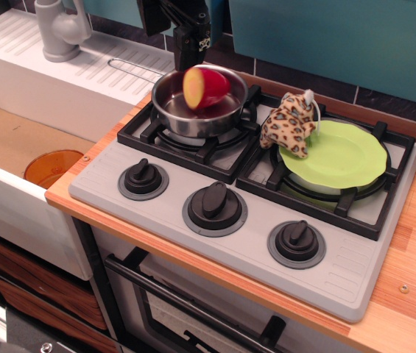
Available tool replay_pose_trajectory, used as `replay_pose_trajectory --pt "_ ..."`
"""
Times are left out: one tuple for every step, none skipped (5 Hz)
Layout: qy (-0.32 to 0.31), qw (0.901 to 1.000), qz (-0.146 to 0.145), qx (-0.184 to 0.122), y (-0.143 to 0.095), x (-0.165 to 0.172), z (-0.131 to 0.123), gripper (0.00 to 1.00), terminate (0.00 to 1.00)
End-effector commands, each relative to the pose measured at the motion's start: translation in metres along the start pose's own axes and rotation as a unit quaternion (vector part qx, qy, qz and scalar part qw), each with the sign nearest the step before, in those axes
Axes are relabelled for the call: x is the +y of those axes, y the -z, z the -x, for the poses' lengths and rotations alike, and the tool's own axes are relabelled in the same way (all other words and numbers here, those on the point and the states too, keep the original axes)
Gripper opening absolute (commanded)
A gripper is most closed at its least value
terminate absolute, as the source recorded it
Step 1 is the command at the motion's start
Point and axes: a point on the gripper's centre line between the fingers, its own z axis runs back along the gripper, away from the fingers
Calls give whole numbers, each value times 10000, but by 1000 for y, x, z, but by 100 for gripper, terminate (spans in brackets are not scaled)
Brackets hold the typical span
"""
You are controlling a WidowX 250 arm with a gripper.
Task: Put stuffedcheeta on plate and sweetpotato in pot or pan on stove
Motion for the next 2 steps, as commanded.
replay_pose_trajectory --pt "-52 9994 -325 -88 -32 -4 -11 100 0" --pt "-143 9991 -410 -14 -38 -24 -10 100 0"
